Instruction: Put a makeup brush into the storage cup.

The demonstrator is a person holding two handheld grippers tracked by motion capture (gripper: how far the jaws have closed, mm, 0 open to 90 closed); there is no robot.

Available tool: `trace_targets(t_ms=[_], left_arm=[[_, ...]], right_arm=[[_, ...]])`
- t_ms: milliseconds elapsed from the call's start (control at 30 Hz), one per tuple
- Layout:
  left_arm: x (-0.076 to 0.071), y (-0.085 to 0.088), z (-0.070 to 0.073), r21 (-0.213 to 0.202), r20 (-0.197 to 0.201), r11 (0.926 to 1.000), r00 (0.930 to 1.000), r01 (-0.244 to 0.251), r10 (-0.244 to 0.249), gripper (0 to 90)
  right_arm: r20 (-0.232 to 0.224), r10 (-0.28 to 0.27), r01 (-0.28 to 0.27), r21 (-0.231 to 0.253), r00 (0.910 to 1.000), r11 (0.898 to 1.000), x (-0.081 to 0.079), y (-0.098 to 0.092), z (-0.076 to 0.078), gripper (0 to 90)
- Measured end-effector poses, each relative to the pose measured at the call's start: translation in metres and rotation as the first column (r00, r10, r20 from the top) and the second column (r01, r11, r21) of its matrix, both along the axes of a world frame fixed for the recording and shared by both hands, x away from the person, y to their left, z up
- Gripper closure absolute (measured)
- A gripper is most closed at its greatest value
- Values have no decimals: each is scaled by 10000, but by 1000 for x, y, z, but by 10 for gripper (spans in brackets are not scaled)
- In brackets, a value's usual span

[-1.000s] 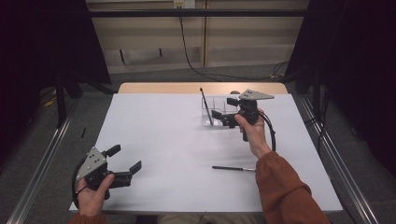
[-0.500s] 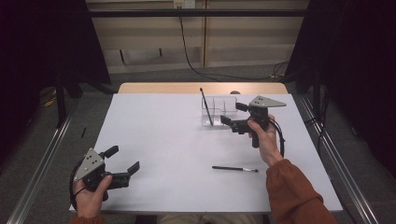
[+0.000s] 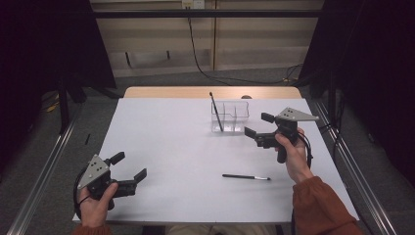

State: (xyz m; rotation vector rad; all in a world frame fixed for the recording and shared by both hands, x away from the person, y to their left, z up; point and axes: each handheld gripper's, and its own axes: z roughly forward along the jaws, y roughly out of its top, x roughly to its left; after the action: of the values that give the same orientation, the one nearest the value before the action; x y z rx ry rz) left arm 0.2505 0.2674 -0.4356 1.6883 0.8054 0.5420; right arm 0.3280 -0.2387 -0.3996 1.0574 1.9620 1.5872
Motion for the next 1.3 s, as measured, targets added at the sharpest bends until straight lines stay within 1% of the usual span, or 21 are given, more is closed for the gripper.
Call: trace_targets(t_ms=[100, 167, 200, 233, 267, 333, 400, 467, 533, 600, 633, 667, 733, 800, 867, 900, 967, 1033, 1100, 1233, 1300], left_arm=[[-1, 1, 0, -39, 3, 10000, 10000, -63, 63, 29], [-1, 1, 0, -26, 3, 10000, 10000, -70, 70, 29], [-1, 1, 0, -11, 7, 10000, 10000, -69, 69, 29], [-2, 1, 1, -45, 10, 10000, 10000, -51, 51, 29], [-2, 2, 1, -33, 46, 10000, 10000, -34, 34, 29], [-2, 3, 0, -78, 46, 9999, 9999, -98, 98, 29], [-2, 4, 0, -79, 25, 9999, 9999, -118, 118, 29], [-2, 4, 0, -78, 29, 9999, 9999, -120, 121, 29], [-2, 3, 0, -58, 33, 9999, 9999, -114, 114, 29], [-2, 4, 0, -90, 26, 9999, 10000, -95, 95, 29], [-2, 4, 0, -36, 24, 9999, 9999, -111, 111, 29], [-2, 4, 0, -133, -4, 9998, 9999, -164, 164, 29], [-2, 4, 0, -94, 31, 9998, 9999, -147, 148, 29], [-3, 3, 0, -110, 20, 9998, 9999, -136, 136, 29], [-3, 4, 0, -81, 52, 9999, 9999, -103, 104, 29], [-4, 3, 1, -156, 36, 9997, 9998, -172, 172, 29], [-5, 5, 0, -119, 55, 9998, 9998, -175, 176, 29], [-5, 5, 0, -188, 24, 9995, 9997, -259, 259, 29], [-6, 6, 1, -226, 32, 9994, 9997, -255, 255, 29], [-6, 5, 1, -164, 51, 9997, 9998, -190, 191, 29], [-7, 4, 1, -181, 28, 9996, 9998, -213, 214, 29]], right_arm=[[64, 96, -95, -87, 9999, 9999, -9, -2, -1, 53], [130, 29, -28, -68, 9999, 10000, -15, -5, -2, 53], [155, 63, -60, -173, 9999, 9998, -18, -7, -2, 54], [206, 16, -8, -379, 9998, 9993, -20, -9, -3, 57], [177, -103, 112, -517, 9998, 9986, -23, -11, -4, 61], [103, -29, 34, -487, 9999, 9988, -29, -18, -6, 59], [88, -154, 158, -552, 9998, 9984, -35, -24, -7, 59], [158, -264, 270, -368, 9995, 9990, -40, -31, -7, 59], [121, -359, 363, -388, 9993, 9986, -46, -36, -9, 59], [52, -387, 388, -185, 9992, 9991, -53, -39, -14, 53], [51, -364, 364, -184, 9993, 9992, -56, -41, -16, 50], [48, -433, 434, -203, 9991, 9989, -60, -41, -19, 49], [-51, -465, 465, -129, 9989, 9988, -67, -45, -24, 48], [-95, -558, 556, -171, 9984, 9983, -71, -48, -25, 47], [-45, -647, 646, -143, 9979, 9978, -77, -52, -25, 46], [-3, -749, 749, -176, 9972, 9970, -81, -53, -26, 46], [8, -797, 797, -136, 9968, 9967, -87, -56, -27, 45], [70, -906, 908, -242, 9959, 9956, -92, -58, -27, 45], [8, -954, 954, -54, 9954, 9954, -96, -62, -28, 45], [-161, -1078, 1076, -118, 9940, 9941, -104, -65, -32, 44], [-173, -1054, 1052, -150, 9943, 9943, -108, -66, -34, 43]])
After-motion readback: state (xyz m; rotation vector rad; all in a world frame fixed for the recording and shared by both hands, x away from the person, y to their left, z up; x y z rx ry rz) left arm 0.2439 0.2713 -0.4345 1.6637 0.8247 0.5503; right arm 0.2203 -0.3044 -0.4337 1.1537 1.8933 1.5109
